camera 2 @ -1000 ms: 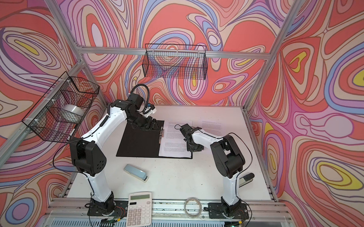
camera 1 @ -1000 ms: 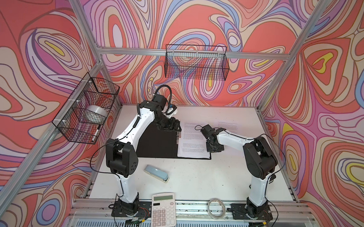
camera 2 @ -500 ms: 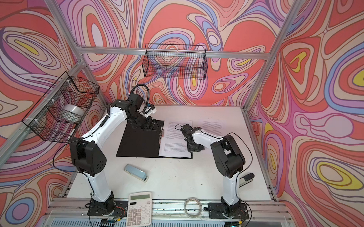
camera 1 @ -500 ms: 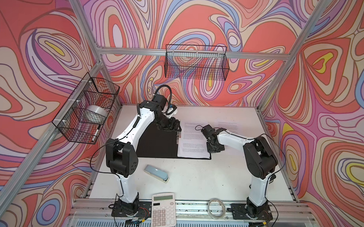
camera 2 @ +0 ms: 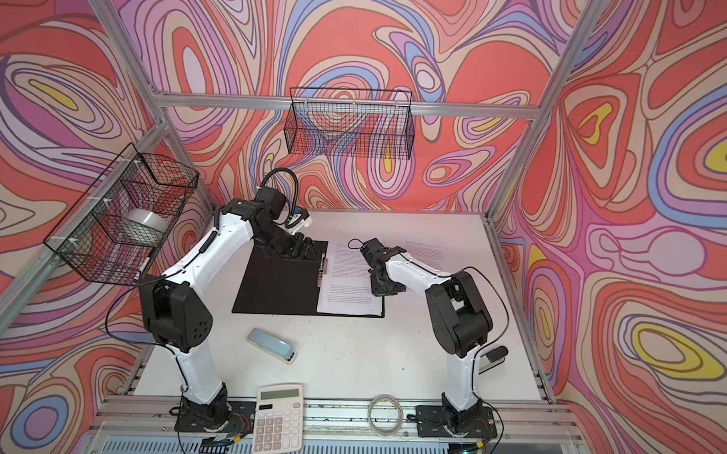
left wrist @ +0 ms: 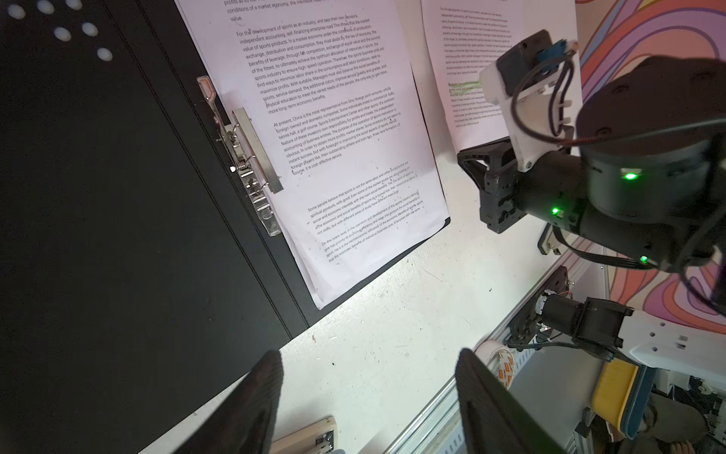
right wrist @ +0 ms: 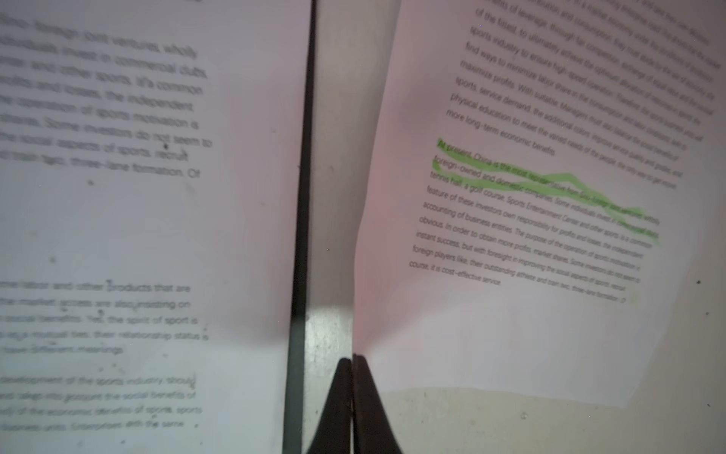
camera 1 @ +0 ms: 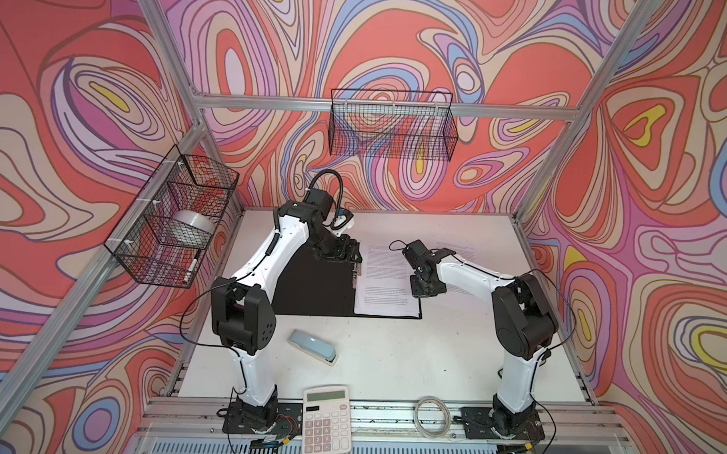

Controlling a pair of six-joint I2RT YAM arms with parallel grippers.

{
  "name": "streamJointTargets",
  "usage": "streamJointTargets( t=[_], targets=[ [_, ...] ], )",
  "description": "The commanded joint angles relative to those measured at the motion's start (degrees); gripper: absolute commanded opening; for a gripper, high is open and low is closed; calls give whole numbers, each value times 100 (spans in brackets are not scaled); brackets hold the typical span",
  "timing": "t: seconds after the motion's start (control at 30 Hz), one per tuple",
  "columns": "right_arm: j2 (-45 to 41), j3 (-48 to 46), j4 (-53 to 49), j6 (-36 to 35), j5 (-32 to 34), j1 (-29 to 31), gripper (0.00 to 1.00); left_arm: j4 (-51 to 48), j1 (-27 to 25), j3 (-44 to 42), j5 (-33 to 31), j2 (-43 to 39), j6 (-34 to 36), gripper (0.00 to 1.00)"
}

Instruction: Put the files into the folder

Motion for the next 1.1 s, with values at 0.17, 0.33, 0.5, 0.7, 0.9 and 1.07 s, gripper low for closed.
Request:
streamJointTargets(
  t=[0.17, 0.33, 0.5, 0.7, 0.9, 1.07],
  targets=[
    [-193, 697, -251, -164, -637, -23, 0, -78, 182, -27, 11, -229, -147, 71],
    [-172, 883, -227, -184, -1003, 15, 0, -29, 401, 68, -29, -347, -157, 71],
    [-50, 1100, -176, -197, -1324, 193, 0, -66, 620, 166, 50, -342, -170, 71],
    [40, 1024, 318, 43, -2021, 451, 0, -7, 875, -28, 149, -482, -144, 71],
    [276, 1063, 538, 117, -2315, 777, 0, 26, 1118, -117, 288, -567, -179, 71],
    [429, 1022, 801, 99, -2642, 1008, 0, 84, 1155, -139, 201, -606, -205, 71]
  ],
)
